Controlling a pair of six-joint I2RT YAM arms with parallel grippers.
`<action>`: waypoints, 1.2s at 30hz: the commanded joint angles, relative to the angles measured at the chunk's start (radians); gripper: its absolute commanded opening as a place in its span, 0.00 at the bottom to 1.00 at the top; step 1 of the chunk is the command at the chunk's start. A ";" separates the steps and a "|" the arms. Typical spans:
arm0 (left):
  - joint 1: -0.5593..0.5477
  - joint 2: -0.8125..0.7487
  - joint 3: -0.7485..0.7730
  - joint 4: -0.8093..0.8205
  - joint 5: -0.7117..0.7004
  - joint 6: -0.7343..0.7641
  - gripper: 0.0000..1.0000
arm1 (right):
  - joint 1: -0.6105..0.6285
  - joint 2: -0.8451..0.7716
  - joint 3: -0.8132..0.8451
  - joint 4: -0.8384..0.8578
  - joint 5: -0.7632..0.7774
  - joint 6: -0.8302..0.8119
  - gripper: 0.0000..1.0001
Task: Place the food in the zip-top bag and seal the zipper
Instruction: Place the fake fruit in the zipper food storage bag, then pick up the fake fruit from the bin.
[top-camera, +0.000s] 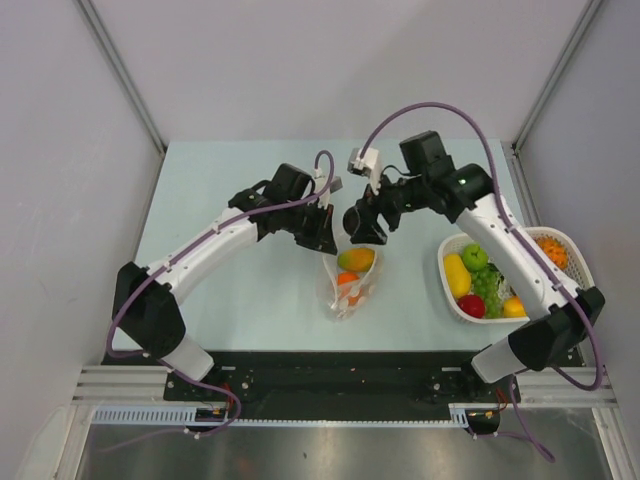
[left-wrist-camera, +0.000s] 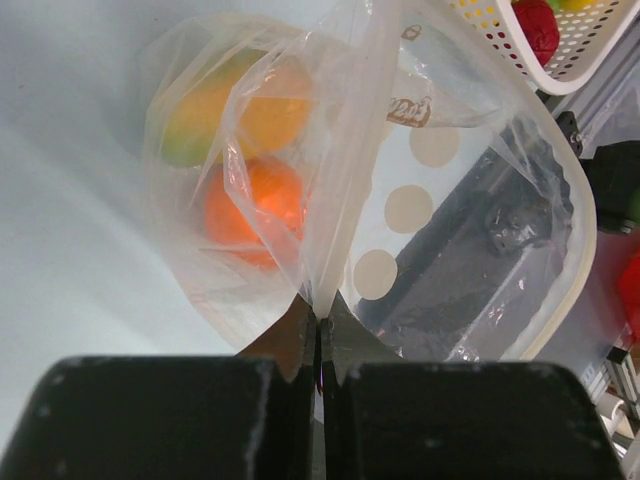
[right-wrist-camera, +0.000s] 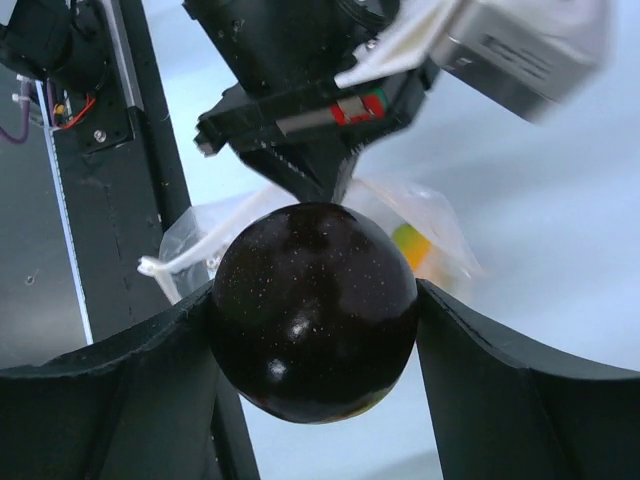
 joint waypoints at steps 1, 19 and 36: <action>0.013 -0.007 0.046 0.008 0.058 -0.018 0.00 | 0.060 0.030 -0.094 0.113 0.012 -0.007 0.44; 0.027 -0.031 0.026 0.021 0.049 -0.020 0.00 | -0.339 -0.242 -0.253 0.127 0.090 0.228 1.00; 0.027 0.001 0.030 0.028 0.046 -0.028 0.00 | -0.680 -0.127 -0.624 0.133 0.355 0.243 0.55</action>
